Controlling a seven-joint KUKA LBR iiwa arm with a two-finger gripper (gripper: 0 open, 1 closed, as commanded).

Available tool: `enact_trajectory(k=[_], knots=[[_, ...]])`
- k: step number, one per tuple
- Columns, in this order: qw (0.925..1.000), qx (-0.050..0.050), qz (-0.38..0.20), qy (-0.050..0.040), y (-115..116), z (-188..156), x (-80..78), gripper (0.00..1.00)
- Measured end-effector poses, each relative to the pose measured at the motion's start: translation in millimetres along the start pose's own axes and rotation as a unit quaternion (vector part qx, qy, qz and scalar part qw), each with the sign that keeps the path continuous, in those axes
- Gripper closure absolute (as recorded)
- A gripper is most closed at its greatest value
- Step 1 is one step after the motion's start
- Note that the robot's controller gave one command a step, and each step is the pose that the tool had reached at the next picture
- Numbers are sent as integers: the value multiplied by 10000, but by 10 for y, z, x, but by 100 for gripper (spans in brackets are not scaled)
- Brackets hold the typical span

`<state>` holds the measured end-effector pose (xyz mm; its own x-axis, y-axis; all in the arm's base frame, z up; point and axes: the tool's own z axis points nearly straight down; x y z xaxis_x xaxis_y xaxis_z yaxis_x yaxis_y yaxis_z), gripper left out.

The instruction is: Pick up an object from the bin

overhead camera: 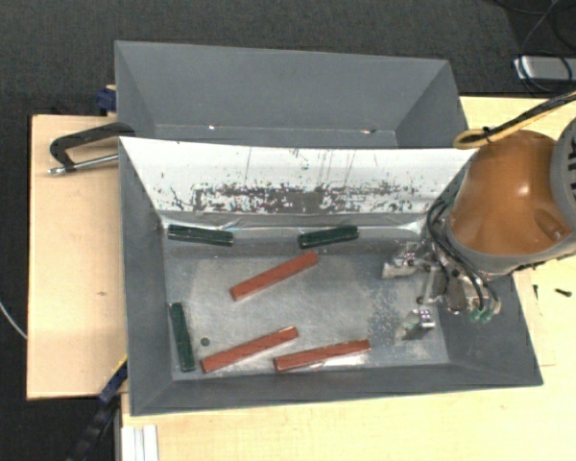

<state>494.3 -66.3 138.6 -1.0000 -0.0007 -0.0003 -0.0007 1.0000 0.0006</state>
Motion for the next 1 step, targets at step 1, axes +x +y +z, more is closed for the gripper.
enact_trajectory(k=[1], knots=[[9979,3,-651,-5,244,-280,-197,0]])
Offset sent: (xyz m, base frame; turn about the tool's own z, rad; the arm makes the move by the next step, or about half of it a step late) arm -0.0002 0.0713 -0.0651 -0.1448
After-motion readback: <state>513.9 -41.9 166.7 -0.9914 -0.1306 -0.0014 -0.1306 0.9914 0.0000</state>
